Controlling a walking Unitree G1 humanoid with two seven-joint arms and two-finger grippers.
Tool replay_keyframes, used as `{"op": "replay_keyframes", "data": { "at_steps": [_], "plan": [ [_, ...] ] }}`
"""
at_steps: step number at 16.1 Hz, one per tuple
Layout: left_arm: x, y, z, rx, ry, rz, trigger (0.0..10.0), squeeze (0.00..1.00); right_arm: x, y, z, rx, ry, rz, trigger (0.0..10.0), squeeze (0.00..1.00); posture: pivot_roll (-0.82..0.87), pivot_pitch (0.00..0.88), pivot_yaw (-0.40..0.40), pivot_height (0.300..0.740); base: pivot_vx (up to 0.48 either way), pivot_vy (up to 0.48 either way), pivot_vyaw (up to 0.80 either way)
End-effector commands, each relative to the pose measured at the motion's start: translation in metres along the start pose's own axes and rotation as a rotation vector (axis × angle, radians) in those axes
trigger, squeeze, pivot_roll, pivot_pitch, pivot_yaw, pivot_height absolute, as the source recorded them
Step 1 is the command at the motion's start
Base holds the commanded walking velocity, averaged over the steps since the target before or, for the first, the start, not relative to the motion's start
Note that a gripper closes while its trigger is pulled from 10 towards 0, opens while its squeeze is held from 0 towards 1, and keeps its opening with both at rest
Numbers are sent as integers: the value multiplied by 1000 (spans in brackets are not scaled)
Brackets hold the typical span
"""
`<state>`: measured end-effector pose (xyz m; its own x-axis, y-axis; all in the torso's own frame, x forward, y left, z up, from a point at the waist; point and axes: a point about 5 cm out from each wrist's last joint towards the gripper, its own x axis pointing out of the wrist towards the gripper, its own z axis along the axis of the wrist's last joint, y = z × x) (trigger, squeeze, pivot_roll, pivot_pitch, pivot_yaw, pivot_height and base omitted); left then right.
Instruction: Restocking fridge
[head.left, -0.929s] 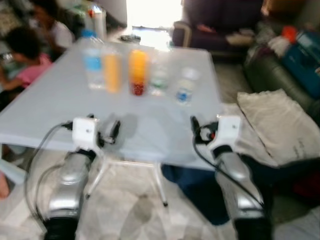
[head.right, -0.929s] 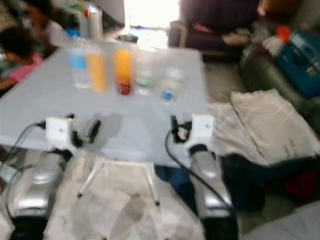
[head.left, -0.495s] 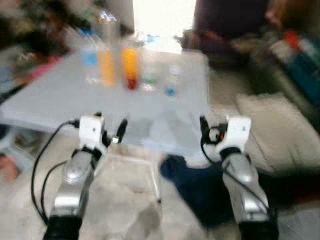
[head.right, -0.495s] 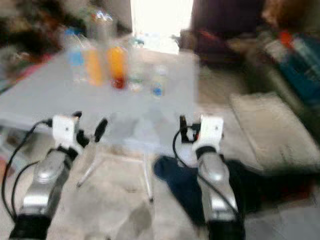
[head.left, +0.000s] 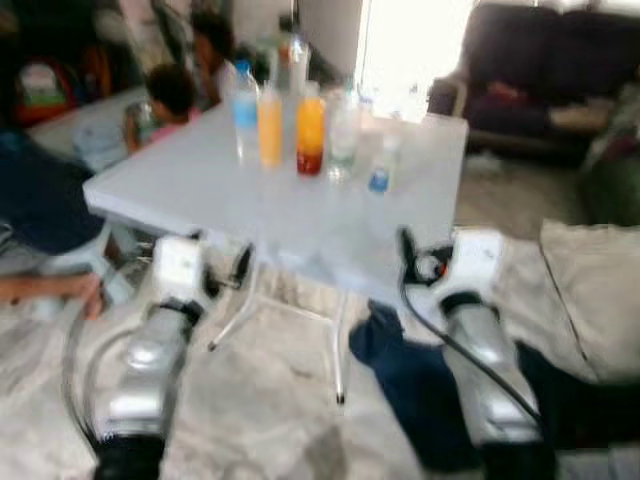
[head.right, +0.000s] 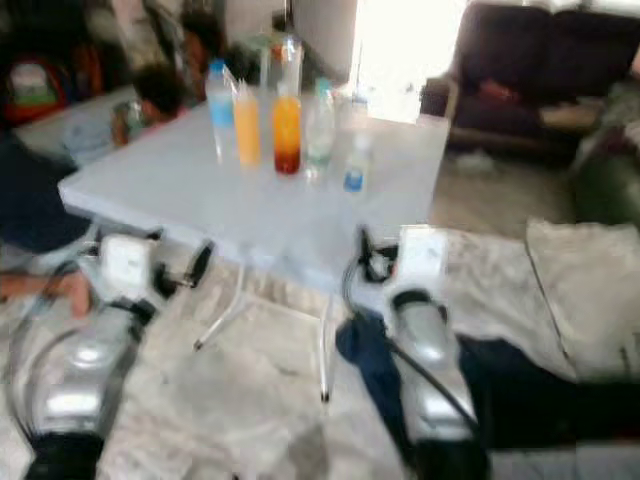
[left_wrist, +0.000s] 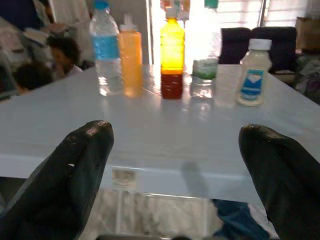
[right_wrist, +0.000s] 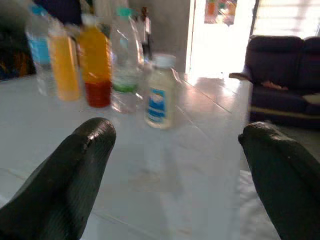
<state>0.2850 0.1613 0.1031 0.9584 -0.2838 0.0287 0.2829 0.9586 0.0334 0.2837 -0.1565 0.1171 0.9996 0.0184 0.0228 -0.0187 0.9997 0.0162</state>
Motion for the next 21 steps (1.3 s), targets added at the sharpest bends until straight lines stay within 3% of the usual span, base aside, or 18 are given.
{"op": "replay_keyframes", "data": {
  "at_steps": [1,11,16,21],
  "plan": [
    [1,6,4,25,-7,7,10000,0,5,6,10,5,-35,15,10000,0,54,0,-33,740,480,0,0],
    [-1,10,11,57,-11,16,10000,0,9,10,17,-3,-59,47,10000,0,79,44,-43,740,479,0,46],
    [-4,15,9,67,-6,54,10000,0,3,15,13,9,-40,74,10000,0,73,51,-46,740,0,0,0],
    [-4,18,9,80,4,42,10000,0,-1,14,9,10,-26,70,10000,0,73,52,-42,740,0,437,0]
  ]
}}
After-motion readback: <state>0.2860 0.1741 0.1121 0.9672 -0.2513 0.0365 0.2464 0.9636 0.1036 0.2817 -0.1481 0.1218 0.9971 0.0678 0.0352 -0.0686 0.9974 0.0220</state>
